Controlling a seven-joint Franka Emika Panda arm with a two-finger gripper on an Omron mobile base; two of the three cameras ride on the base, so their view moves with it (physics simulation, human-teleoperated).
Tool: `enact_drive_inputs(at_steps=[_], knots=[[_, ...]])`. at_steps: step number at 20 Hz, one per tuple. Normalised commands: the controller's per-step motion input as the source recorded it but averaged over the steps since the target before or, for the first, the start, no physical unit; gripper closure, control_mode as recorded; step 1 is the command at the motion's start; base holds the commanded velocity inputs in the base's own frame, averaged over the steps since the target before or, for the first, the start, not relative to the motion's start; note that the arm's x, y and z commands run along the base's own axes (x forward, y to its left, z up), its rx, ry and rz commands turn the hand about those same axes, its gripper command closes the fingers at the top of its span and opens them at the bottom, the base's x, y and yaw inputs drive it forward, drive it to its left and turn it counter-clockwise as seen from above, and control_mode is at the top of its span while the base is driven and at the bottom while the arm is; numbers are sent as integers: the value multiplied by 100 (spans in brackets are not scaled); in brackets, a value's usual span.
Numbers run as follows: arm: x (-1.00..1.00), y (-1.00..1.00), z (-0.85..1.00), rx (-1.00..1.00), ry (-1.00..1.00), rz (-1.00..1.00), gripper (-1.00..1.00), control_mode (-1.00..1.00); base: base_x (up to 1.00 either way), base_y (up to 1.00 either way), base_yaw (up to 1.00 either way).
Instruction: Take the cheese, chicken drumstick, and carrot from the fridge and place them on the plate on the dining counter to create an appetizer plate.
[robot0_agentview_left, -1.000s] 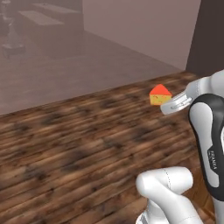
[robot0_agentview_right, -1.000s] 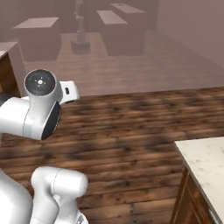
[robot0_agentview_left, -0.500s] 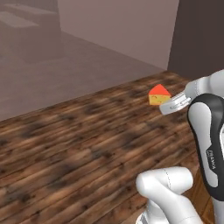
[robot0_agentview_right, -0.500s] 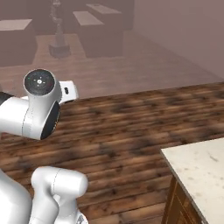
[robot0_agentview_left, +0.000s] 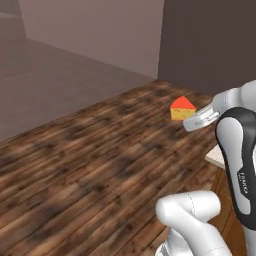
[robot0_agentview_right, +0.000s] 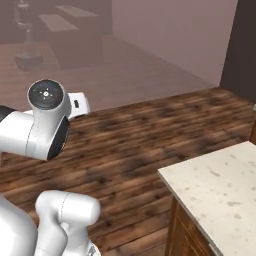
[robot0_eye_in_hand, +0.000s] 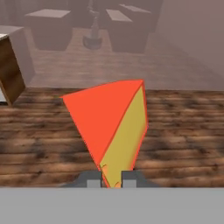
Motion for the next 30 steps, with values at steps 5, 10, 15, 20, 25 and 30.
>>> enact_drive_inputs(at_steps=[5, 10, 15, 20, 25, 30], knots=[[0, 0, 0, 0, 0, 0, 100, 100, 65, 20, -35], [0, 0, 0, 0, 0, 0, 100, 100, 75, 59, -35], [0, 0, 0, 0, 0, 0, 100, 100, 74, 50, -38], [0, 0, 0, 0, 0, 0, 100, 100, 66, 29, -44], [0, 0, 0, 0, 0, 0, 100, 100, 68, 24, -44], [0, 0, 0, 0, 0, 0, 100, 100, 72, 24, -44]])
